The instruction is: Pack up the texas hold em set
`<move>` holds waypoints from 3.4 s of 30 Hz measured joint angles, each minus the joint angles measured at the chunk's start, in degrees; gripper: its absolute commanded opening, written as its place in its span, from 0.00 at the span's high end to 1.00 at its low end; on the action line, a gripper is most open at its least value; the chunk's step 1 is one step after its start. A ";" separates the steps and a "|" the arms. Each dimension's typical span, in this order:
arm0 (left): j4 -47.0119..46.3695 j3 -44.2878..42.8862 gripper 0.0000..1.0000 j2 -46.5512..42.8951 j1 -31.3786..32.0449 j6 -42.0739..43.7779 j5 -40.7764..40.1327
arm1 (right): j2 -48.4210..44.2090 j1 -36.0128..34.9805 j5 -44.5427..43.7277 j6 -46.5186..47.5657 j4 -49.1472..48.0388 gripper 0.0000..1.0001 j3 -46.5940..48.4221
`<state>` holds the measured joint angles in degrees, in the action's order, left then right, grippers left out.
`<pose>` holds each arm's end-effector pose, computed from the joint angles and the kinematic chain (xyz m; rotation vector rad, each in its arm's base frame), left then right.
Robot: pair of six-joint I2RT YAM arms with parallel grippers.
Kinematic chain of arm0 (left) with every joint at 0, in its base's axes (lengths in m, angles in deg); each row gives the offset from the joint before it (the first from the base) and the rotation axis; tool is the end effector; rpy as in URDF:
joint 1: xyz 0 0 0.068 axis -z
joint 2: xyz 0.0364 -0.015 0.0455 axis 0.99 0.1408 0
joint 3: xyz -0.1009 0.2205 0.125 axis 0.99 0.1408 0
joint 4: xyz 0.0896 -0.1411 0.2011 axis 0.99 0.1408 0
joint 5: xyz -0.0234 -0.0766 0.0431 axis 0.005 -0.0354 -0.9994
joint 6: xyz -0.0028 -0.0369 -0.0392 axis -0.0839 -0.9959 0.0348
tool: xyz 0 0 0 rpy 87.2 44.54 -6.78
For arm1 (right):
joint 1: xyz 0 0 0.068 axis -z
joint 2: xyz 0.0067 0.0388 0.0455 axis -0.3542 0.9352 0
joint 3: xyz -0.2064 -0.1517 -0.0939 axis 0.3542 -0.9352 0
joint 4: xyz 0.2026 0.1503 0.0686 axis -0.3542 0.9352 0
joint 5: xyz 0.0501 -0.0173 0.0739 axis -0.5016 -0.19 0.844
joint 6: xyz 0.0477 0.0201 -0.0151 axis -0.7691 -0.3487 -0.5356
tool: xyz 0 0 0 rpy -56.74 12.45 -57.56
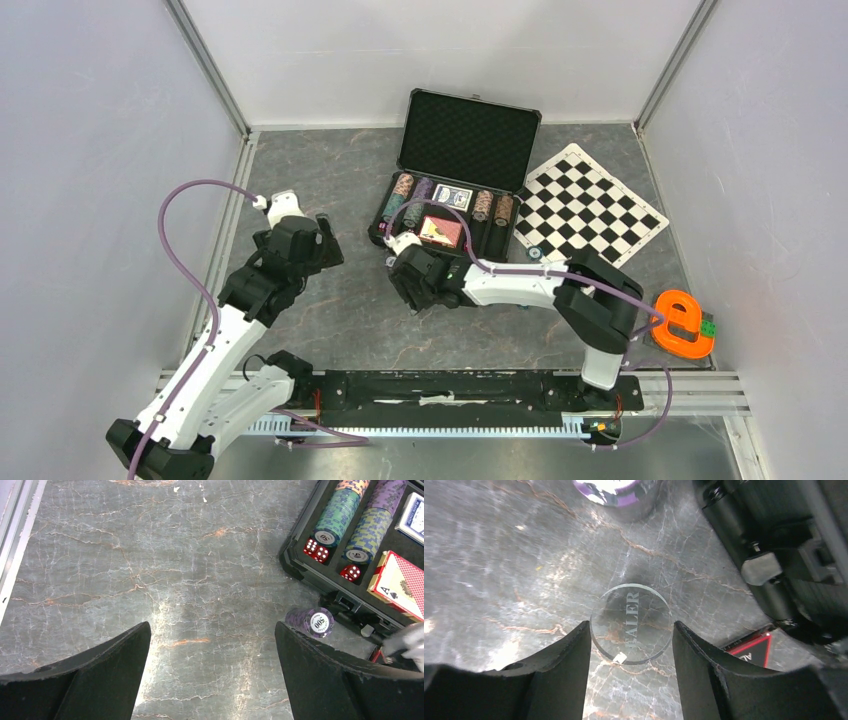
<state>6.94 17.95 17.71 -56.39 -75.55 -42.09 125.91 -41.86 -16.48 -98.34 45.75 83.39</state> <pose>0.1495 -0.0522 0.3096 -0.3541 2.1455 0.0287 0.1799 0.3291 0.1651 -0.7288 2.4303 0.3250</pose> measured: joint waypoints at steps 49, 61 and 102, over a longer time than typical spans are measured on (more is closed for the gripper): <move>-2.62 0.74 0.00 1.20 0.00 10.05 19.58 | -11.78 16.94 1.44 12.94 1.97 0.02 7.37; -3.91 1.05 0.00 0.74 0.00 10.14 24.15 | -26.21 4.09 -14.67 -9.99 7.15 0.02 -12.20; -5.16 2.01 0.00 -3.61 0.11 10.16 29.59 | -5.55 2.36 -21.55 -46.66 19.28 0.19 -4.48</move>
<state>1.78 19.96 14.10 -56.28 -65.39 -12.50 120.36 -39.50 -38.03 -145.00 65.03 78.91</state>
